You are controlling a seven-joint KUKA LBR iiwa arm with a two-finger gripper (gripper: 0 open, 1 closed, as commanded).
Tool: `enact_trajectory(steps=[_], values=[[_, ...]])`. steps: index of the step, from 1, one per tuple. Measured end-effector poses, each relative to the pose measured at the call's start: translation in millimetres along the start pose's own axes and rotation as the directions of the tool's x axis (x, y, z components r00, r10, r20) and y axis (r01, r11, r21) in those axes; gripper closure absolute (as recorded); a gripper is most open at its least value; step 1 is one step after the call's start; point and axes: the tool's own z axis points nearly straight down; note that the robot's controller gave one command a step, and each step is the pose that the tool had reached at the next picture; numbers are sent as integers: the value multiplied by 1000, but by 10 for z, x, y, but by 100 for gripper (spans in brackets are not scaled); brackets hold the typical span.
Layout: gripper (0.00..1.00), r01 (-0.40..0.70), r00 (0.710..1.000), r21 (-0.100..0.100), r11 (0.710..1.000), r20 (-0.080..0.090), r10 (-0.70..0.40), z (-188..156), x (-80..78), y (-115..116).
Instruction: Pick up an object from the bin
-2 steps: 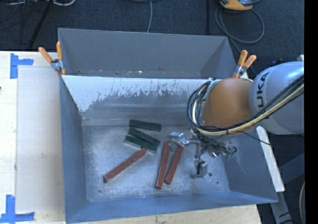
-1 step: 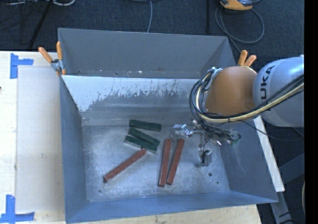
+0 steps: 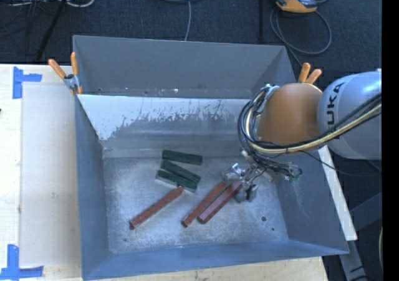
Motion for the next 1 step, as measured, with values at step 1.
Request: enact_trajectory(steps=[1], values=[[100, 136, 991, 6, 991, 3, -136, -1284, 132, 62]])
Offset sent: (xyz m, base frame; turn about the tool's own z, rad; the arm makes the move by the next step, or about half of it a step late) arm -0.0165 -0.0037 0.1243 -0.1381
